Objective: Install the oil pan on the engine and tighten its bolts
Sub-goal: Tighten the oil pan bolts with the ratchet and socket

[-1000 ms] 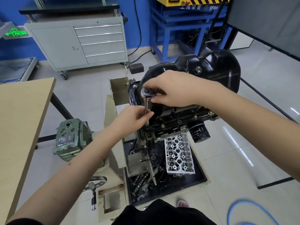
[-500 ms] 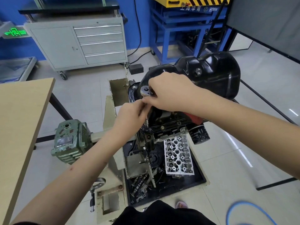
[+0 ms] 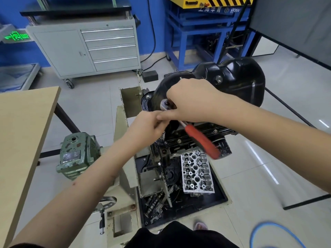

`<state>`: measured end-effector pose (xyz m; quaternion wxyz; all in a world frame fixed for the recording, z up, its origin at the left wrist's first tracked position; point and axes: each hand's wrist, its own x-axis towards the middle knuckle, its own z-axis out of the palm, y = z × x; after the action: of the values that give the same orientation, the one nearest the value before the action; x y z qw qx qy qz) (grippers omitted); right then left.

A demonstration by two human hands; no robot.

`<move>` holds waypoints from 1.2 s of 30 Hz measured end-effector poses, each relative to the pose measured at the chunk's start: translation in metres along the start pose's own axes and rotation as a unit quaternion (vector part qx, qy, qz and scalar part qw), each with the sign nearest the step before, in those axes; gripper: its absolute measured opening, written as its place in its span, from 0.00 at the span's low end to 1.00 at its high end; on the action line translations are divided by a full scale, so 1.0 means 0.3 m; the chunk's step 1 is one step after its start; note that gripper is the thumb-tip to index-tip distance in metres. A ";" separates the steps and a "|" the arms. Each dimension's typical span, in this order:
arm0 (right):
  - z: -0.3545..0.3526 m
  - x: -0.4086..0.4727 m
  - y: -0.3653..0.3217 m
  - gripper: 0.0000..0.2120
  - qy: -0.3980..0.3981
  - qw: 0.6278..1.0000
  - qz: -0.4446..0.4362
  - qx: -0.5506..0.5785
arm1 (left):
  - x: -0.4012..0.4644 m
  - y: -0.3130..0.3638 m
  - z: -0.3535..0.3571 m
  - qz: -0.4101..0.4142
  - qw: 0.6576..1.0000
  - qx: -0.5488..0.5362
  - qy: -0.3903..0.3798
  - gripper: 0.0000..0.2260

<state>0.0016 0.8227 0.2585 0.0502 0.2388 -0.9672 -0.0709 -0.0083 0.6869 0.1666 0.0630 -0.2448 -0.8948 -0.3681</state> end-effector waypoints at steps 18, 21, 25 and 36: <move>-0.030 -0.008 0.015 0.09 -0.053 0.992 -0.112 0.001 | 0.019 -0.026 -0.042 -0.042 0.983 -0.118 -0.136 0.06; -0.026 -0.011 0.004 0.13 -0.028 0.995 -0.088 -0.039 | 0.012 -0.029 -0.042 -0.037 0.985 -0.100 -0.135 0.05; -0.009 -0.009 -0.019 0.24 -0.019 0.999 0.004 -0.030 | 0.009 -0.031 -0.022 -0.015 0.996 -0.070 -0.049 0.17; -0.024 -0.012 -0.016 0.19 -0.019 0.998 -0.035 -0.050 | 0.016 -0.017 -0.027 -0.051 0.989 -0.098 -0.096 0.08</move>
<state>0.0079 0.8194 0.2646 0.0409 0.2682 -0.9542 -0.1260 -0.0154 0.6802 0.1706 -0.0661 -0.2375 -0.8677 -0.4316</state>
